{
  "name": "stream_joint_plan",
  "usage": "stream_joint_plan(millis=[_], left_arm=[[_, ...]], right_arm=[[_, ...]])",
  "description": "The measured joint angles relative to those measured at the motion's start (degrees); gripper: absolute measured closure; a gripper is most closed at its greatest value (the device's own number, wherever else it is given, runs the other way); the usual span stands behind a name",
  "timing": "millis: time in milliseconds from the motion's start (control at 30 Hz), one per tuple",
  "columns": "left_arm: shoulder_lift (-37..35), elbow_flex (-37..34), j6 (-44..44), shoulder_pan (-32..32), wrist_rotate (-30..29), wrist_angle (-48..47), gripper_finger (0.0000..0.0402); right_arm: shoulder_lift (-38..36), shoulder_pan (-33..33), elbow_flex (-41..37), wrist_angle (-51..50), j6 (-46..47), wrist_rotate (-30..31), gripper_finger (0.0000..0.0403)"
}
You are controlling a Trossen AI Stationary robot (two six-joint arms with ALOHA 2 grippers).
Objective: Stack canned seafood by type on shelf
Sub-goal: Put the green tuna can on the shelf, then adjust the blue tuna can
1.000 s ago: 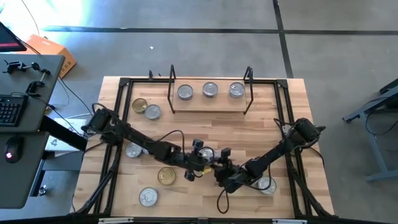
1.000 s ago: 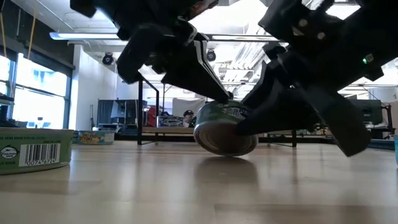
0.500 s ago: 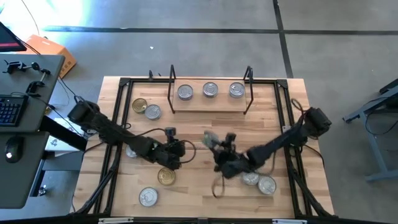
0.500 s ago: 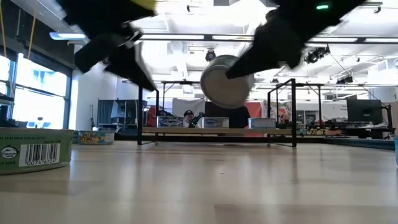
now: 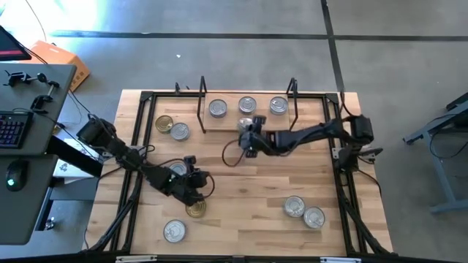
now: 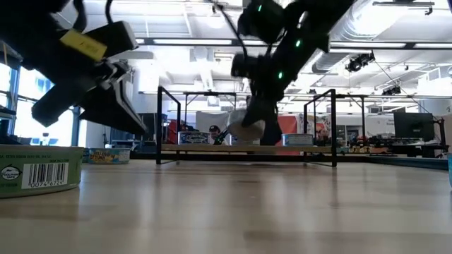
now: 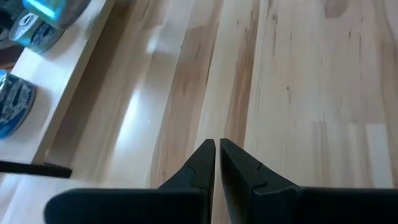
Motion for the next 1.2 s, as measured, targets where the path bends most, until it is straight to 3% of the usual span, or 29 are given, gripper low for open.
stream_joint_plan(millis=[167, 467, 733, 867, 1033, 1200], left_arm=[[0.0, -0.6, -0.8, -1.2, -1.5, 0.1, 0.0387], [0.0, -0.6, -0.8, -2.9, -1.7, 1.1, 0.0387], [0.0, -0.6, -1.6, -3.1, -1.7, 1.5, 0.0387], [0.0, -0.6, -3.4, -4.0, -1.7, 1.6, 0.0387], [0.0, -0.6, -4.8, -6.1, -2.7, 1.7, 0.0387], [0.0, -0.6, -4.7, -7.4, -4.7, 3.3, 0.0387]], right_arm=[[1.5, -5.0, 0.2, 1.1, -3.5, -4.2, 0.0274], [2.2, -6.6, 1.9, 0.7, -1.8, -8.3, 0.0162], [1.7, -4.4, 10.0, -10.5, 11.6, -8.8, 0.0130], [0.5, -0.4, 5.7, -3.7, 16.5, -12.6, 0.0136], [0.2, 8.0, -1.5, 6.8, 26.1, -11.6, 0.0152], [0.1, 18.3, -8.0, 23.7, 32.5, -9.8, 0.0165]])
